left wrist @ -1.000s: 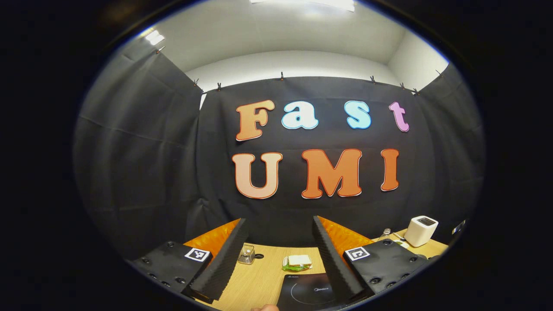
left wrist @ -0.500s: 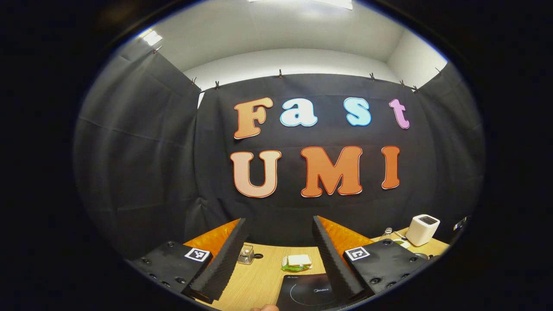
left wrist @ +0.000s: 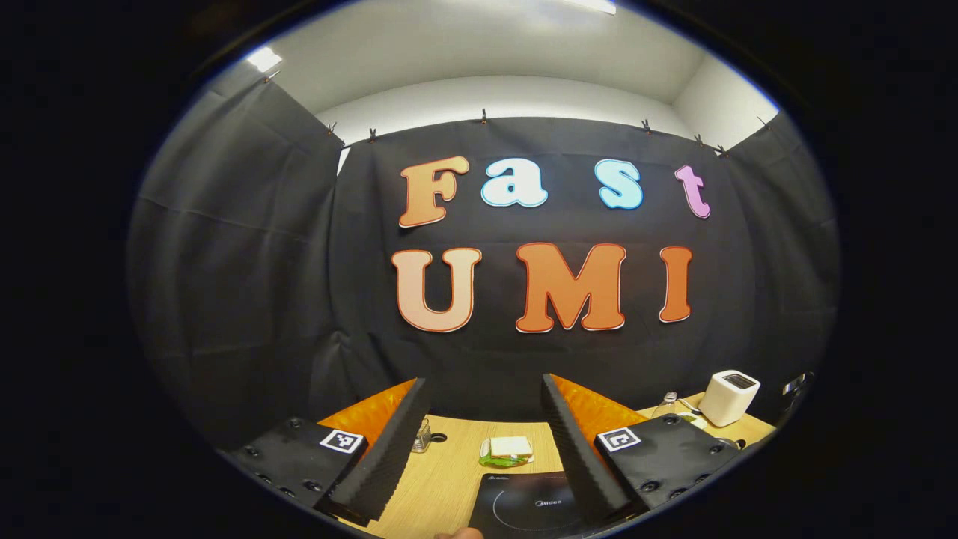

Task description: First push the handle of the pot to place it horizontally, then grasp the pot with both hands and set it on the induction cooktop.

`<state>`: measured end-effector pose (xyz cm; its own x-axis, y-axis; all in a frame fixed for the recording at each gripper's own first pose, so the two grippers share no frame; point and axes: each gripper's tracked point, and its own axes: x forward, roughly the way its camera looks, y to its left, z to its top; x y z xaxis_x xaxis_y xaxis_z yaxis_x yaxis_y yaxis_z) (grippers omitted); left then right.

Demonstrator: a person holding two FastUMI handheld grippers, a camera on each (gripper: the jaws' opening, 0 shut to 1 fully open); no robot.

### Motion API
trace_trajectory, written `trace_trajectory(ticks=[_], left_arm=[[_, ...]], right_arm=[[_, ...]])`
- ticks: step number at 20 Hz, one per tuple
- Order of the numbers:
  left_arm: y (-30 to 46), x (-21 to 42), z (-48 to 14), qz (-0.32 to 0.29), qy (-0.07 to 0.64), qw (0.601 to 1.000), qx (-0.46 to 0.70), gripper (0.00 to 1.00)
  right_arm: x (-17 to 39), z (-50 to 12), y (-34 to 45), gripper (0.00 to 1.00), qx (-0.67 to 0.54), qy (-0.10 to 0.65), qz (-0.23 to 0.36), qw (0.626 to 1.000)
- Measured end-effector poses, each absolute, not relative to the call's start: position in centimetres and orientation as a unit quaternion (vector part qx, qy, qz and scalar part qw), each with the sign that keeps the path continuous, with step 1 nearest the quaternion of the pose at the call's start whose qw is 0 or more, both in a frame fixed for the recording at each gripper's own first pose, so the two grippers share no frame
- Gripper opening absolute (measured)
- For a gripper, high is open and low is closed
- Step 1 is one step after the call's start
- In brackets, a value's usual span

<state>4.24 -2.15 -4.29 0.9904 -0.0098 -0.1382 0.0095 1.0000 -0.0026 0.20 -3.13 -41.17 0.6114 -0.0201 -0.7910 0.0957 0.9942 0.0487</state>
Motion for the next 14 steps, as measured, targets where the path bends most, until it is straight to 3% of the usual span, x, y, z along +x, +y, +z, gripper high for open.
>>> trace_trajectory(ticks=[14], left_arm=[[-4.7, 4.6, -8.3, -0.011, 0.085, 0.996, 0.007, 0.99]], right_arm=[[3.3, -41.1, -3.4, 0.00, 0.060, 0.432, -0.024, 0.900]])
